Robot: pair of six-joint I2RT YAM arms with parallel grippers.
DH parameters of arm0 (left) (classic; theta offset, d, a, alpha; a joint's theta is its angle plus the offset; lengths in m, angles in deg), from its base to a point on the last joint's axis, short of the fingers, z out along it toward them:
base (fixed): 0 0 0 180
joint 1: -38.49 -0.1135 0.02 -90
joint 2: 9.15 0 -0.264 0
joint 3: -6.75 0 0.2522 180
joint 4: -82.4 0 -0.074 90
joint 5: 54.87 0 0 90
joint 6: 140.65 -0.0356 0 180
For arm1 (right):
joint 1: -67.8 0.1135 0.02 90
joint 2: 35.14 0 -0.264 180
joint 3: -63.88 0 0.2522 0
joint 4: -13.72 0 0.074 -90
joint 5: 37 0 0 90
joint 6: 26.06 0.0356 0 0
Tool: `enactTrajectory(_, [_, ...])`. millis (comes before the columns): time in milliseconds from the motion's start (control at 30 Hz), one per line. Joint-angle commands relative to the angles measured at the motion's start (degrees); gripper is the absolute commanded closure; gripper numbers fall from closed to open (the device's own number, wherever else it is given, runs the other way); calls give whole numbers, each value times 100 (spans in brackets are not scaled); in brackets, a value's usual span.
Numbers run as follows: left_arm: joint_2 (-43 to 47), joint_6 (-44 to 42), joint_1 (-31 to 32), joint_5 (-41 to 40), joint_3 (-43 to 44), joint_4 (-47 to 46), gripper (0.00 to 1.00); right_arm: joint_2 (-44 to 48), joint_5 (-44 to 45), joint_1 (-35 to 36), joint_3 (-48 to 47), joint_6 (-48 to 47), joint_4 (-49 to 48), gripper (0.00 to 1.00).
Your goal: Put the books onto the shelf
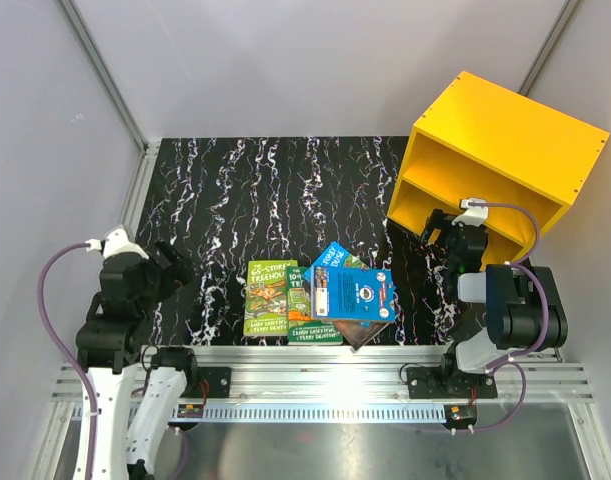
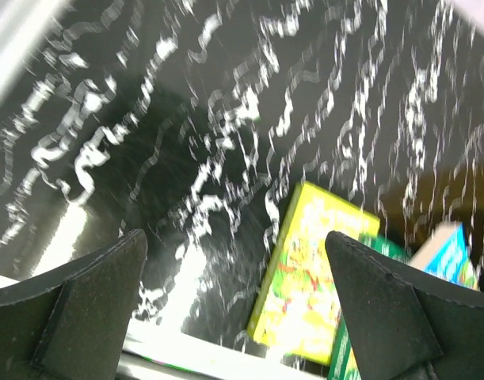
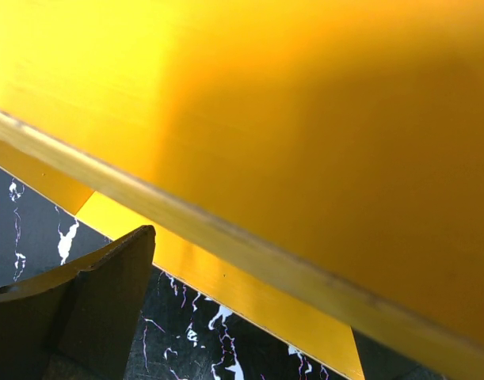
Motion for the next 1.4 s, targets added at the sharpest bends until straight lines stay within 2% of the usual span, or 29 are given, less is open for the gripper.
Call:
enactTrajectory(0, [-182,-35,50,537,25,146,1,0,-92,-16,-100,-65,-169,0])
enactTrajectory(233, [-964,97,42,782,834,981,1,0,-109,-16,-100,-65,-178,0])
enactTrajectory(400, [-991,360,42,1133,843,955,1,0,-127,-16,-118,-48,-125,0])
enactTrajectory(500, [-1307,448,42,1458,1246,894,1,9,-101,-16,-109,-65,-169,0])
enactTrajectory(600, [-1773,334,112,1242,1879,912,1,210,75,115,14,-74,-197,0])
enactTrajectory(633, [-1965,360,182,1170,2002,886,1,394,275,202,-99,-152,66,0])
enactTrajectory(700, [-2151,456,226,1108,2232,745,1,983,374,378,-459,-259,1600,0])
enactTrajectory(733, [-2308,500,270,1187,2276,666,1,1133,531,562,-1009,-154,2276,0])
enactTrajectory(767, [-2388,553,296,1187,2328,622,1,1334,619,590,-1328,291,2953,0])
enactTrajectory(800, [-2476,597,323,1179,2451,622,1,1406,612,590,-1635,504,4178,0])
enactTrajectory(867, [-2696,598,428,1065,2583,691,1,1625,410,651,-2322,934,5344,0])
enactTrajectory(967, [-2960,527,586,468,2855,911,1,2212,155,967,-2552,1391,5990,0])
enactTrajectory(1100, [-3311,685,604,-524,3224,1587,1,3048,-309,1073,-3034,2456,7625,0])
enactTrajectory(1133, [-3442,772,613,-553,3382,1675,1,3233,-1329,1065,-3062,2501,7723,0])
enactTrajectory(1167, [-3496,782,613,-475,3427,1728,1,3600,-1644,1073,-3019,2632,7793,0])
enactTrajectory(1233, [-3575,826,752,-27,3375,1624,1,3980,-1508,1039,-2553,3927,7985,0])
enactTrajectory(1267, [-3576,861,884,140,3183,1389,1,4295,-1559,986,-2378,4639,8457,0])
enactTrajectory(1300, [-3610,957,1042,159,3103,1264,1,4455,-1733,985,-2272,4680,8383,0])
enactTrajectory(1367, [-3672,1072,1779,159,2858,801,1,4728,-1832,985,-2192,4576,8452,0])
